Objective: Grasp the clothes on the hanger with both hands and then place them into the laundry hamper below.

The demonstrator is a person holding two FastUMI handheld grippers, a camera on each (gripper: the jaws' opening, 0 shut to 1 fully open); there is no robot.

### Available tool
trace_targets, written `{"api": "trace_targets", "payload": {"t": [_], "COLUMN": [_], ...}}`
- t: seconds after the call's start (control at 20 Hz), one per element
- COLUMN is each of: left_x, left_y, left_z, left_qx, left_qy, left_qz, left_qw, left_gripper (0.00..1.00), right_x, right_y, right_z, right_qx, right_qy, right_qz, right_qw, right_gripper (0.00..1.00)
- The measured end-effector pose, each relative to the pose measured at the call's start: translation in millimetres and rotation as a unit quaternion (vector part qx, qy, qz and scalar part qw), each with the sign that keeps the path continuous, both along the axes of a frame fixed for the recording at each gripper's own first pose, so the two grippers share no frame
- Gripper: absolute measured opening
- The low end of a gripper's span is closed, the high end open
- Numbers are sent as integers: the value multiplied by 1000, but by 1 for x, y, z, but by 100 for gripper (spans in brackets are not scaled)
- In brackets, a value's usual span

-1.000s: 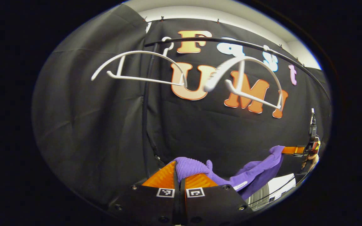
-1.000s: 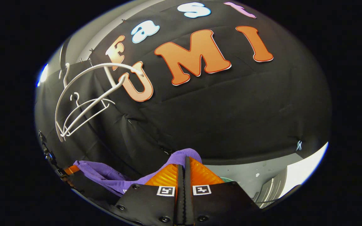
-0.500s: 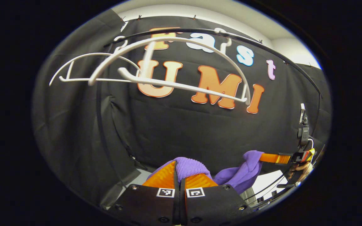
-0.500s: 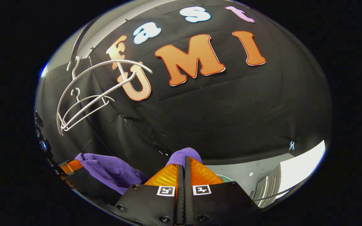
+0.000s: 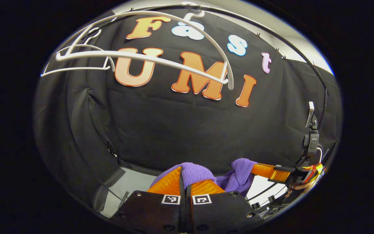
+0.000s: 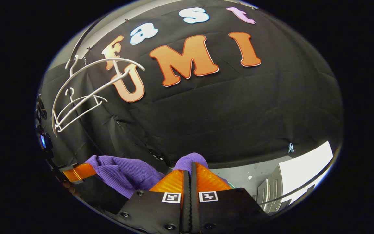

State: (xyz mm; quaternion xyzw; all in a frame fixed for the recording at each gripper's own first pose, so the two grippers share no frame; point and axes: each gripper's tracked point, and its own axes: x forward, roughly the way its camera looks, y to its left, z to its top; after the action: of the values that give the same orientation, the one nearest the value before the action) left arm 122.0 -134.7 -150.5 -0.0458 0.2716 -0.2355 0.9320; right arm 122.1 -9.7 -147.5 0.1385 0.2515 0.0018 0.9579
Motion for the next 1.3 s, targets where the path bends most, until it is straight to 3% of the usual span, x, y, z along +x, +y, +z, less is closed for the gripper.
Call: {"api": "trace_targets", "payload": {"t": [0.55, 1.3], "left_x": [-2, -22], "left_y": [-45, -19], "left_z": [-101, -264], "left_qx": [79, 182], "left_qy": [93, 253], "left_qz": [-52, -54], "left_qw": [991, 949], "left_gripper": [0, 1], "right_x": [2, -1], "right_y": [-15, -26], "right_z": [-87, -229], "right_qx": [-31, -44], "right_qy": [73, 217], "right_qz": [-21, -36], "right_qw": [997, 974], "right_gripper": [7, 8]}}
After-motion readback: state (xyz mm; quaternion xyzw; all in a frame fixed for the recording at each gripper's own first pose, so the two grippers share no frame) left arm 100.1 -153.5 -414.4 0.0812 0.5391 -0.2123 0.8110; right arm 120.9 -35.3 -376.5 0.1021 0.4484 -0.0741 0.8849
